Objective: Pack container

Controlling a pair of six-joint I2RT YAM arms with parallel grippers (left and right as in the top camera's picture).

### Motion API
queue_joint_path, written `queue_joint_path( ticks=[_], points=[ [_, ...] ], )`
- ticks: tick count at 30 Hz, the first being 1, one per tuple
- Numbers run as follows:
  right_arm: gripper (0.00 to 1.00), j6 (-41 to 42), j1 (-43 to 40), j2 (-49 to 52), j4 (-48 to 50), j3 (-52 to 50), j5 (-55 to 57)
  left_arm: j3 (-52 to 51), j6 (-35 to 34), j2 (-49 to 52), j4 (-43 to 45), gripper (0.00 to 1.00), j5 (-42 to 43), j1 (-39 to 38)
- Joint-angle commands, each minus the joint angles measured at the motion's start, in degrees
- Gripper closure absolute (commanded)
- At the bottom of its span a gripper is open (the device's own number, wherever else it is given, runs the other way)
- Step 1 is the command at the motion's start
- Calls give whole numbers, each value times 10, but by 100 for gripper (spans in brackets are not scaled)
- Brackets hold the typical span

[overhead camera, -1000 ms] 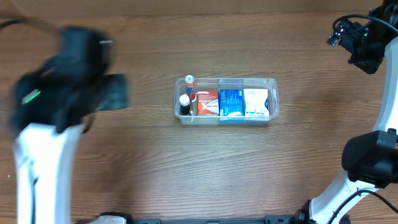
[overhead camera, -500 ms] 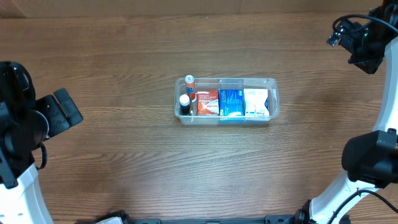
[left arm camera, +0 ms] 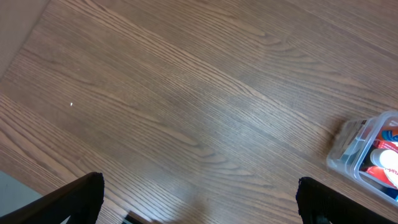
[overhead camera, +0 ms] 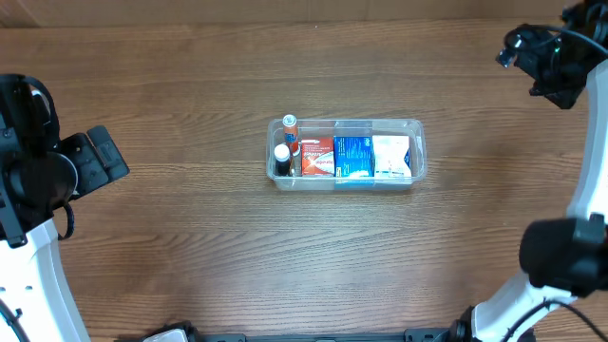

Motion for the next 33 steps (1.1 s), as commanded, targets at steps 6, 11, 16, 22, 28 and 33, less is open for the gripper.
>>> queue_joint_path(
  ticks=[6,11,16,22,28,33],
  points=[
    [0,-6,136,-200,5,9,41,4,1,8,2,0,7,3],
    [0,-68,136,-277,88,-40,122,4,1,8,2,0,7,3],
    [0,-123,136,-415,199,-202,124,4,1,8,2,0,7,3],
    [0,-120,136,-630,279,-536,104,4,1,8,2,0,7,3],
    [0,-118,136,-815,339,-822,45,4,1,8,2,0,7,3],
    [0,-118,136,-926,367,-961,20,4,1,8,2,0,7,3]
  ],
)
